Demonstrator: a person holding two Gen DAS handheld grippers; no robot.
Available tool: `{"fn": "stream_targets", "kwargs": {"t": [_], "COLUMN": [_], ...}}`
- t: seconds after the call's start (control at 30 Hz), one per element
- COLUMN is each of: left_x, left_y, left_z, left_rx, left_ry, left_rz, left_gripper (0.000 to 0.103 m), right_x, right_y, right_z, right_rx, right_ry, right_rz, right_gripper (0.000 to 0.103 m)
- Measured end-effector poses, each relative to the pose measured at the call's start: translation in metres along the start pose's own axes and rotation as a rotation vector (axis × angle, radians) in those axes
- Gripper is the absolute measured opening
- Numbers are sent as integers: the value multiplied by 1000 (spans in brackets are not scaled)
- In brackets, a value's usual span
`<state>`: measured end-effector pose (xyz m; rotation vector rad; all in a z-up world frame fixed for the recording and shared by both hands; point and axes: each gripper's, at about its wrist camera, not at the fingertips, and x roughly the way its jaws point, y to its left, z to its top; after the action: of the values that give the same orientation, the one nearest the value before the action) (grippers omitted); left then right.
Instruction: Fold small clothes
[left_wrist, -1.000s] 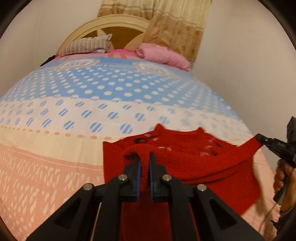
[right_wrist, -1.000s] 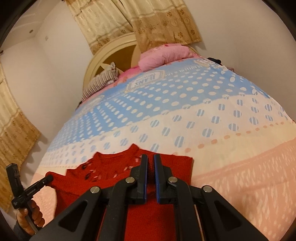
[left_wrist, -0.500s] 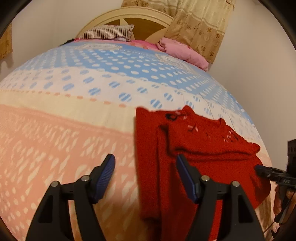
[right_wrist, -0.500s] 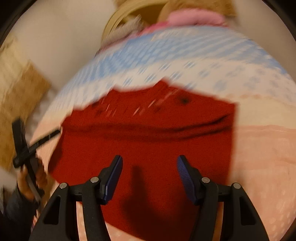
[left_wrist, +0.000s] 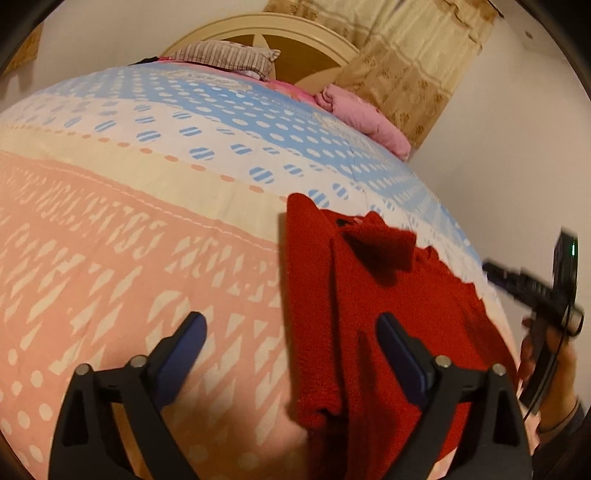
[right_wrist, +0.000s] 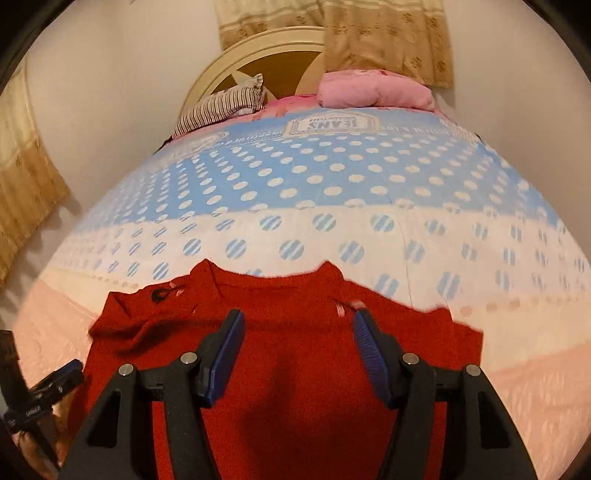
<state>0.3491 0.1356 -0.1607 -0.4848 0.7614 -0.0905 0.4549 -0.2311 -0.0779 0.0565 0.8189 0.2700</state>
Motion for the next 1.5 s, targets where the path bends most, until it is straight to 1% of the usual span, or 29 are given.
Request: {"fn": "stream_targets", "kwargs": {"t": [0.03, 0.13, 0.2, 0.3, 0.37, 0.43, 0.5, 0.53, 0.57, 0.6, 0.67, 0.73, 0.77, 0.83, 0.93, 1.03, 1.07, 1.13, 1.2, 1.23, 1.27, 1.3, 1.37, 1.5], "left_x": [0, -1, -2, -2, -1, 0, 0, 0, 0, 0, 0, 1, 1, 2, 2, 1, 1, 1, 1, 1, 1, 1, 1, 1], "left_y": [1, 3, 6, 6, 3, 0, -2, -1, -1, 0, 0, -1, -2, -4, -3, -1, -1, -1, -1, -1, -1, -1, -1, -1], "left_z": [0, 0, 0, -1, -1, -2, -3, -3, -3, -3, -3, -4, -4, -5, -5, -5, -5, -5, -5, -5, -5, -5, -5, -5], "left_rx": [-5, -17, -36, -40, -26, -5, 7, 8, 9, 9, 9, 15, 22, 33, 23, 12, 12, 13, 13, 13, 12, 12, 11, 15], "left_ry": [0, -4, -8, -13, -14, -12, -9, -9, -9, -8, -8, -5, -2, 3, 1, -1, -2, -1, -1, 0, -1, -1, -1, 1], "left_rz": [-7, -24, -39, -43, -34, -16, -6, -1, 4, 4, 7, 14, 19, 24, 14, 2, 1, 3, 3, 3, 2, 1, 2, 7], "left_gripper": [96, 96, 96, 97, 100, 101, 102, 102, 102, 102, 103, 103, 103, 103, 103, 103, 103, 103, 103, 103, 103, 103, 103, 103], "right_x": [-2, -17, -28, -32, -27, -18, -2, 0, -1, -1, -2, -6, -8, -18, -44, -65, -75, -82, -87, -86, -84, -84, -88, -93], "right_y": [-3, -16, -24, -38, -43, -45, -52, -54, -56, -56, -54, -47, -44, -47, -59, -63, -66, -67, -70, -71, -73, -74, -75, -74], "right_z": [-5, -29, -48, -69, -74, -71, -65, -62, -58, -58, -61, -70, -75, -80, -86, -96, -103, -114, -129, -134, -139, -143, -149, -162], "right_rx": [5, 21, 25, 48, 48, 42, 80, 93, 107, 118, 136, 83, 57, 46, 113, 131, 140, 140, 130, 126, 118, 116, 113, 106], "right_ry": [8, 35, 56, 98, 118, 130, 172, 158, 142, 143, 155, 156, 157, 142, 86, 53, 45, 62, 83, 96, 114, 117, 106, 103], "right_rz": [-9, 23, 24, 40, 44, 28, 5, -12, -67, -97, -77, -118, -124, -122, -62, -49, -38, -33, -55, -51, -46, -45, -29, -38], "right_gripper": [62, 62, 62, 62, 62, 62, 62, 62, 62, 62, 62, 62, 62, 62, 62, 62, 57, 52, 40, 33, 10, 5, 5, 4]}}
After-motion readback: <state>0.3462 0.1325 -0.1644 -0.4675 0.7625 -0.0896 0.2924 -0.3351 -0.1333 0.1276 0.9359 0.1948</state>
